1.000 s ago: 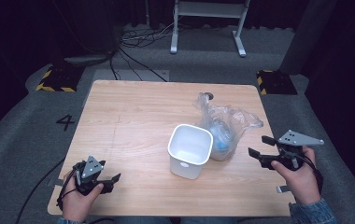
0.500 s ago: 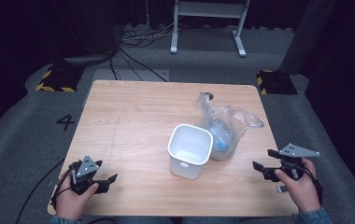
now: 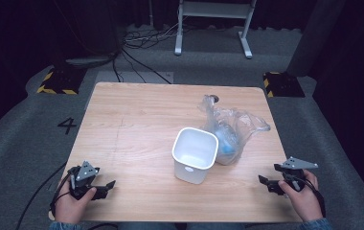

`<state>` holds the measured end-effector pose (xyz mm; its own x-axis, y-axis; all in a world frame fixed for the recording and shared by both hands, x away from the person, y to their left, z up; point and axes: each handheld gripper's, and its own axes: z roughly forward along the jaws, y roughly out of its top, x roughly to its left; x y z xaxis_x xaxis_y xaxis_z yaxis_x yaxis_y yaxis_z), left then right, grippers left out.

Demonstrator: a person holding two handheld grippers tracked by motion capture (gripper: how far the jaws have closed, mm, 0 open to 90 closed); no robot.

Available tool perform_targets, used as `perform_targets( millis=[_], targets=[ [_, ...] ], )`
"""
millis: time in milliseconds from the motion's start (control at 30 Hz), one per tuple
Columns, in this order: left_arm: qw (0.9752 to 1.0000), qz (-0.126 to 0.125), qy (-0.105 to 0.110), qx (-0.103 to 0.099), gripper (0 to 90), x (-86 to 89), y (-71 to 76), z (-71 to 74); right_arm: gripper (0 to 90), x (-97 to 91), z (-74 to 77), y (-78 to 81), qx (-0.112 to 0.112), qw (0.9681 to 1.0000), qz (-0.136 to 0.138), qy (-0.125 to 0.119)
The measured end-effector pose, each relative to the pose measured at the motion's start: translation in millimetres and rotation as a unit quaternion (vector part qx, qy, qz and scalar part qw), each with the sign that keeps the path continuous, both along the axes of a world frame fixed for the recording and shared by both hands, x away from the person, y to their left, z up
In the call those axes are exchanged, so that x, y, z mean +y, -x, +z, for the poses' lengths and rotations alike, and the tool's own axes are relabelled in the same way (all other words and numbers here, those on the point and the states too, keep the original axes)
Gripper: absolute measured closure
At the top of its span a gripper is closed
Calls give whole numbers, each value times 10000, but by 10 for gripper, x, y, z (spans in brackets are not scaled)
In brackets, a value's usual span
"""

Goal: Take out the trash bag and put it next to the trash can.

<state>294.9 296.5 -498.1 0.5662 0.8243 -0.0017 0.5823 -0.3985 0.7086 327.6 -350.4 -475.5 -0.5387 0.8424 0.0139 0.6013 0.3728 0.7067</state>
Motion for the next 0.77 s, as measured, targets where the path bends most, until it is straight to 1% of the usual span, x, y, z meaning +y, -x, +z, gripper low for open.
perform_targets(
  millis=[67,133,200,267,300,333,367,400,767],
  targets=[
    [10000,10,-17,23,193,17,-4,-20,158,1,-50,-3,41,10000,3,-12],
    [10000,29,-19,38,192,29,-10,-42,159,6,-115,-7,70,10000,21,56],
    [9999,59,64,51,182,46,-14,-65,159,9,-167,-9,102,9999,29,82],
    [10000,-36,44,26,172,60,-16,-70,159,10,-217,-11,106,9999,-6,55],
    [10000,-73,44,6,166,68,-19,-77,150,10,-244,-10,91,9999,-19,61],
    [9999,-94,69,9,152,73,-24,-82,135,13,-268,-4,-36,9999,-61,85],
    [9999,-91,72,10,150,71,-23,-83,123,12,-285,-1,-103,9999,-67,51],
    [9999,-96,70,7,148,71,-23,-83,122,11,-293,0,-133,9999,-66,31],
    [10000,-83,39,0,141,67,-26,-83,108,13,-296,-3,-141,9998,-97,49]
  ],
)
